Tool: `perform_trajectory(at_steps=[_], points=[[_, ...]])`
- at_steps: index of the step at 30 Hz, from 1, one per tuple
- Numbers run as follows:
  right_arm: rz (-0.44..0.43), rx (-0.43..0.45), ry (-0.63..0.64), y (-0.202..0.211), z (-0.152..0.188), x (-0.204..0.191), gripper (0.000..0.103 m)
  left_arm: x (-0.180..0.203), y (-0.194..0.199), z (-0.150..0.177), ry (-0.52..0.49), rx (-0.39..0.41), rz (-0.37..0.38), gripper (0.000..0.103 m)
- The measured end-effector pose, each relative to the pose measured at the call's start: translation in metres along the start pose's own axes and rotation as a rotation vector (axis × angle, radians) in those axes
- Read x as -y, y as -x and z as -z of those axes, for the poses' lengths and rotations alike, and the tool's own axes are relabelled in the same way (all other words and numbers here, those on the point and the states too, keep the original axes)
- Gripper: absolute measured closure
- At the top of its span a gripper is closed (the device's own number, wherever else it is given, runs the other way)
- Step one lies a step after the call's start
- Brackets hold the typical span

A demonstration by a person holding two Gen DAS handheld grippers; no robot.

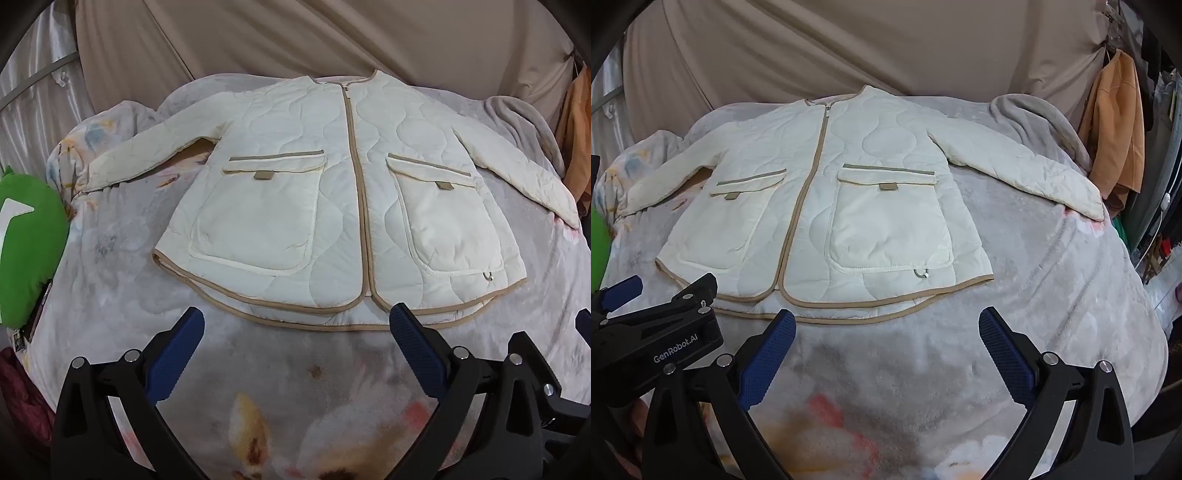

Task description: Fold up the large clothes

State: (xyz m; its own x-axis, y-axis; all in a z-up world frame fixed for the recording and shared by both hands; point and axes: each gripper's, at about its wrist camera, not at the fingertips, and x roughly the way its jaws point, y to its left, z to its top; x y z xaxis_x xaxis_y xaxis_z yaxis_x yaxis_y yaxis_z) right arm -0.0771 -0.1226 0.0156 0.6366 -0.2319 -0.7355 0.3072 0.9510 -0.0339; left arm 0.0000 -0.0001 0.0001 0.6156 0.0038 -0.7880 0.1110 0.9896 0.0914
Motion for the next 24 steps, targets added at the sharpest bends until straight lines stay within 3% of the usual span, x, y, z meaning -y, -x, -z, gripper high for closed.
perform_trajectory(at_steps=[24], points=[[0.008,-0.009,0.004,0.0018,0.0016,0.0002,0.005,-0.0004,0.0061,0.0003,-0.008,0.002,-0.008,0.005]])
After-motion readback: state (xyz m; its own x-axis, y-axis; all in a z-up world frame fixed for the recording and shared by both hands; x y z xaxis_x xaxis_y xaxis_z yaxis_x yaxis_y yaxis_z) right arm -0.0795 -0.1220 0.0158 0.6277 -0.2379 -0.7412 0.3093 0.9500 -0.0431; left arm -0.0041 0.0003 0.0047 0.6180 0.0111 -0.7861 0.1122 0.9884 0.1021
